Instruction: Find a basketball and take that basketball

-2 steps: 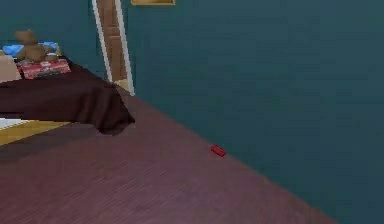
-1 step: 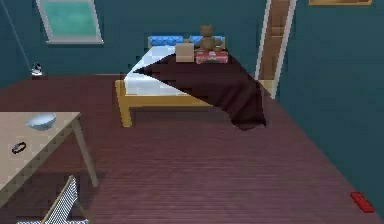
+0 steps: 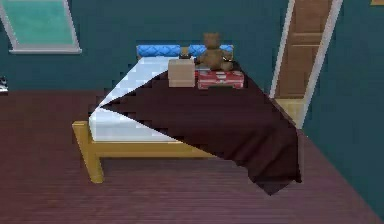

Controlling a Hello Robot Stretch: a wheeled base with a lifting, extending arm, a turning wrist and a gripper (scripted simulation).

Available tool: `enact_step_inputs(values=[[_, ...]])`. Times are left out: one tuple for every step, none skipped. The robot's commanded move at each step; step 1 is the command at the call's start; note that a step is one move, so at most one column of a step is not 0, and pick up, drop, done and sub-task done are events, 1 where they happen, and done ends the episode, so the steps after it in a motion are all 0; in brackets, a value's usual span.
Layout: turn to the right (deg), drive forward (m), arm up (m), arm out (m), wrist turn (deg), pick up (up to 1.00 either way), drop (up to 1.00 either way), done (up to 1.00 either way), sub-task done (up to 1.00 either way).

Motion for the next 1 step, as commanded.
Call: enact_step_inputs(values=[[-39.0, 0.0, 0.0, 0.0, 0.0, 0.0, 0.0, 0.0, 0.0]])
